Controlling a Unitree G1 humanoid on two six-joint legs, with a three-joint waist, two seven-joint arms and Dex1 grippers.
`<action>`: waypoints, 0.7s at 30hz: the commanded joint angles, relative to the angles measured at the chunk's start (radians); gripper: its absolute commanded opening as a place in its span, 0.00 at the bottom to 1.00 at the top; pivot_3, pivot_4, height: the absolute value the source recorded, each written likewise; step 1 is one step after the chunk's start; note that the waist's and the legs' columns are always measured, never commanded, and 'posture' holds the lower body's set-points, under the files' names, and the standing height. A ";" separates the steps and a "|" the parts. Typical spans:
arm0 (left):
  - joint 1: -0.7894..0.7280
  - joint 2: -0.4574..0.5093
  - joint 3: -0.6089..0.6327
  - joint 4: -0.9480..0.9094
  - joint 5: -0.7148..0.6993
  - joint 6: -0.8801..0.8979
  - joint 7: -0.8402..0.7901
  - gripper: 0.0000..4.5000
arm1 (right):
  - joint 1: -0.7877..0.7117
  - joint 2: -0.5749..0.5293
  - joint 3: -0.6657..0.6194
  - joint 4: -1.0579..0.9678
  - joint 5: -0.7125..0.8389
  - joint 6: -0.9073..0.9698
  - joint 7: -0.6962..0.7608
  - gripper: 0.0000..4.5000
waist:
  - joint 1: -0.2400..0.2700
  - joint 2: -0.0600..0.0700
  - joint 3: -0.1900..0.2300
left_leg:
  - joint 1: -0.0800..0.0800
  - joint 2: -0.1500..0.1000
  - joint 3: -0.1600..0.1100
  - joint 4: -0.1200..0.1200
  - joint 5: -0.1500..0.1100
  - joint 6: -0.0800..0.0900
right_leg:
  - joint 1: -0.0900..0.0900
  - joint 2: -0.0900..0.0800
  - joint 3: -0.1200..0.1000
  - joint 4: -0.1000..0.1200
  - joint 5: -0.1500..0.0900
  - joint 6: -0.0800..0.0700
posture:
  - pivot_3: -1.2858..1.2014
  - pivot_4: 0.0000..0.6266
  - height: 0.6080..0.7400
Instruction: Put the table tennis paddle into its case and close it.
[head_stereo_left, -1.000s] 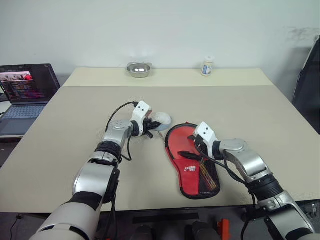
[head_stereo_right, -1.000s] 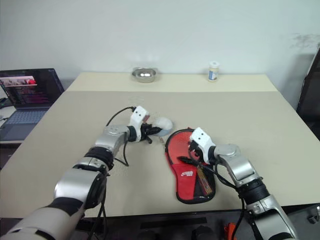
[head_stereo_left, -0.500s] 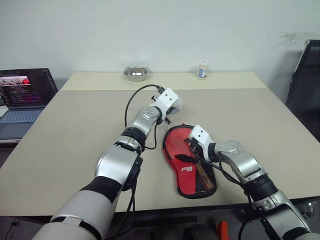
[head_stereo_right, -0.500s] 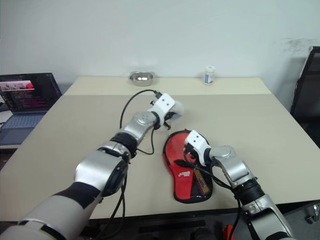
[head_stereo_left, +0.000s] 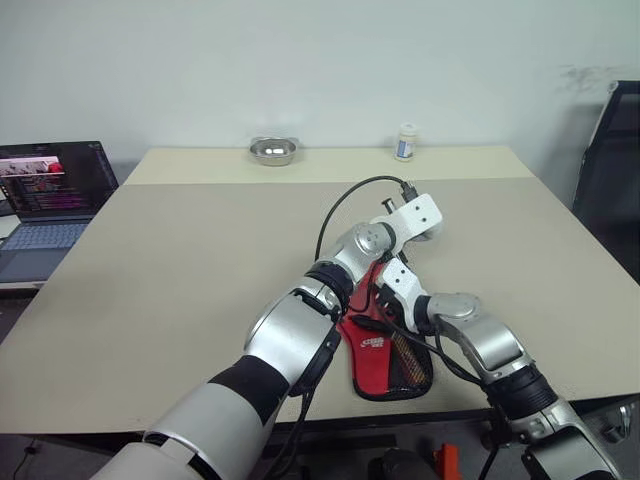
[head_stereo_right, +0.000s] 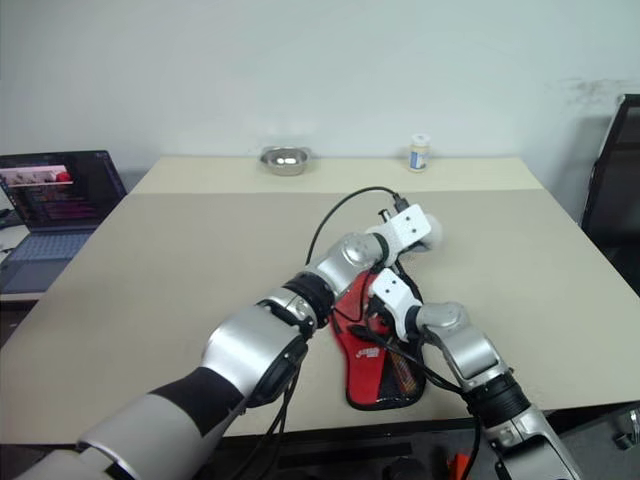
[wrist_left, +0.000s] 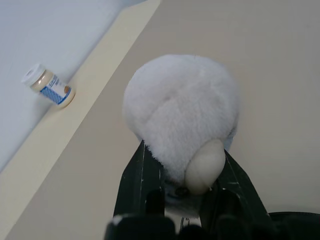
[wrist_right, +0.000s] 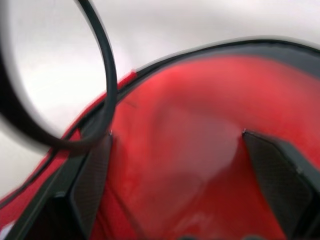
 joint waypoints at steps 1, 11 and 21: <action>-0.006 -0.069 -0.017 -0.042 0.007 -0.063 -0.044 0.12 | 0.072 0.016 0.113 0.088 -0.038 0.109 0.009 1.00 | 0.000 0.001 -0.001 | 0.000 0.000 0.000 0.000 0.000 0.000 | 0.000 0.000 0.000 0.000 0.000 0.000 | 0.52 0.24 1.00; 0.024 -0.127 0.014 -0.054 -0.034 -0.072 -0.176 0.12 | 0.054 0.031 0.106 0.121 -0.051 0.092 0.011 1.00 | 0.000 0.004 -0.014 | 0.000 0.000 -0.001 -0.001 -0.001 0.000 | 0.001 0.000 -0.001 -0.003 -0.001 0.001 | 0.52 0.24 1.00; 0.048 -0.133 0.039 -0.058 -0.057 -0.060 -0.329 0.28 | 0.045 0.038 0.092 0.144 -0.066 0.074 0.016 1.00 | 0.000 0.004 -0.015 | 0.000 0.000 -0.001 -0.001 -0.001 0.000 | 0.001 0.000 -0.001 -0.003 -0.001 0.001 | 0.52 0.24 1.00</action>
